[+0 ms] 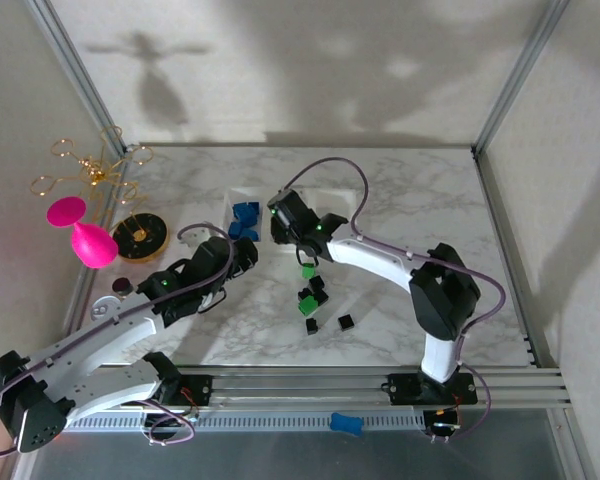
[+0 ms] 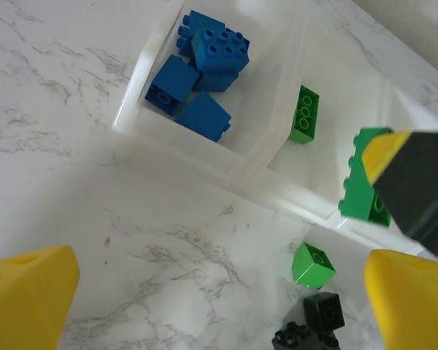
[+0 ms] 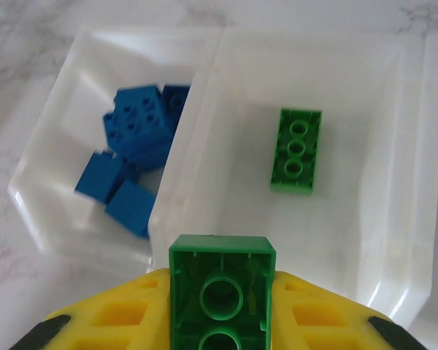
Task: Sort the legos into containers by color
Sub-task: Place the lego in the container.
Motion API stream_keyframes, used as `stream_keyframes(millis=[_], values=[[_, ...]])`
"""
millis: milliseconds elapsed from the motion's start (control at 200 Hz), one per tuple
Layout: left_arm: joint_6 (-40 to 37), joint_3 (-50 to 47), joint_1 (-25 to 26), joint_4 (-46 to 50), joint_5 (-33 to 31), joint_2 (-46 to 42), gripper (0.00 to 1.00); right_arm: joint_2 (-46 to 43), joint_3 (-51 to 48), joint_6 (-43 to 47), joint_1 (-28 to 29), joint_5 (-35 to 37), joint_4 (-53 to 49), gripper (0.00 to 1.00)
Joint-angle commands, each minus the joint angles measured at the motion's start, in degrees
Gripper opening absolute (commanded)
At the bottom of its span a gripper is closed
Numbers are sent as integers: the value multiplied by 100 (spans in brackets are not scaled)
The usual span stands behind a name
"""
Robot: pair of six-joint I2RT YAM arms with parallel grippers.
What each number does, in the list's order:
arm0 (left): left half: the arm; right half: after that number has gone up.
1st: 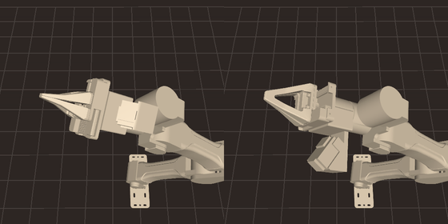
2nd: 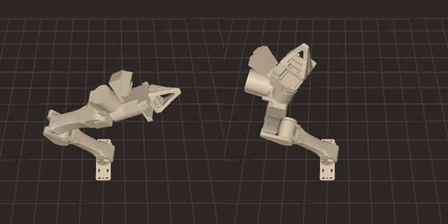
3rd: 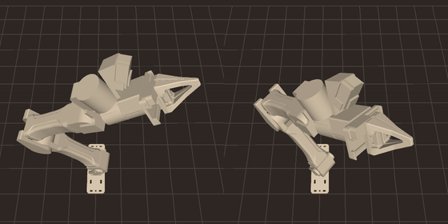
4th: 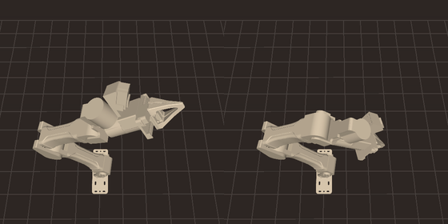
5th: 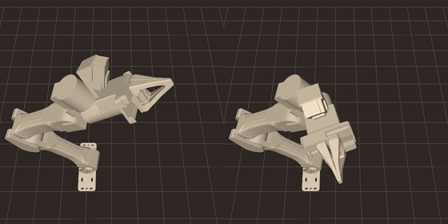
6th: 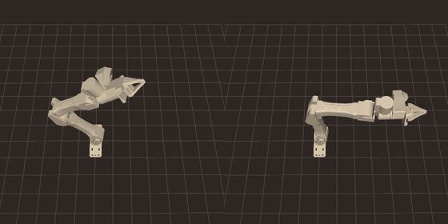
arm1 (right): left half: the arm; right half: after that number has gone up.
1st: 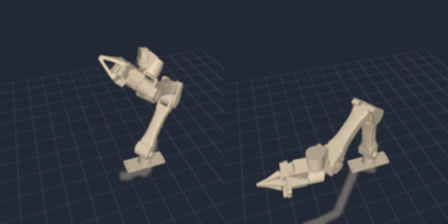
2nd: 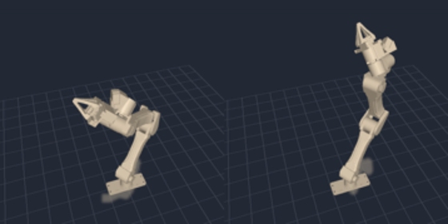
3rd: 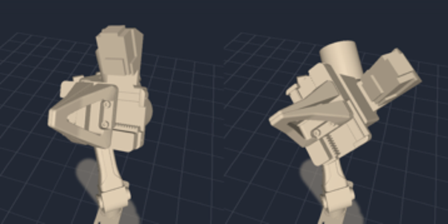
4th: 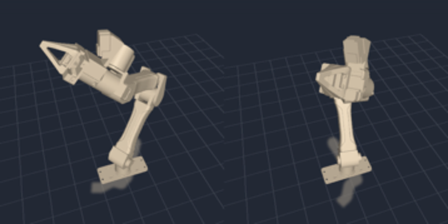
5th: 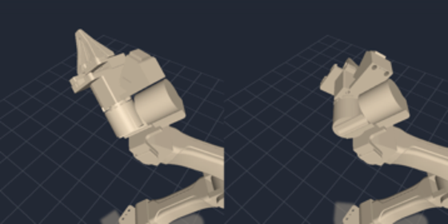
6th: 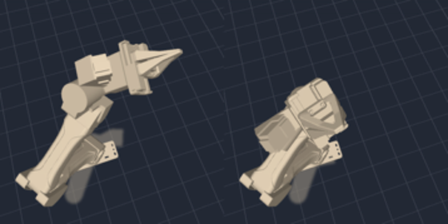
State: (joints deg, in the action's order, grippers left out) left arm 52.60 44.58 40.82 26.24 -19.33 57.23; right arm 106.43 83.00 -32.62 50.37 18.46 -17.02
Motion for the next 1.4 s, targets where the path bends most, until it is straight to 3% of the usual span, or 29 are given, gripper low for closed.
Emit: stream_keyframes(millis=[0,280,621,771,891,1166,1397], values=[[-199,233,-82,-230,-111,148,100,465,451,-137,-187,245,-62,28],[-285,372,-170,-437,0,511,100,1452,1533,-163,-518,743,-345,26],[-237,262,-239,-560,84,653,100,2268,2196,13,-750,619,-312,27],[-206,253,-241,-602,131,675,100,2457,2457,171,-764,617,-322,32],[-206,270,-241,-638,186,692,100,2321,2506,281,-745,546,-301,42],[-223,398,-233,-580,298,728,100,1560,2112,400,-699,248,-258,51],[-114,296,-97,-469,281,460,100,204,650,529,-434,-40,32,56]])
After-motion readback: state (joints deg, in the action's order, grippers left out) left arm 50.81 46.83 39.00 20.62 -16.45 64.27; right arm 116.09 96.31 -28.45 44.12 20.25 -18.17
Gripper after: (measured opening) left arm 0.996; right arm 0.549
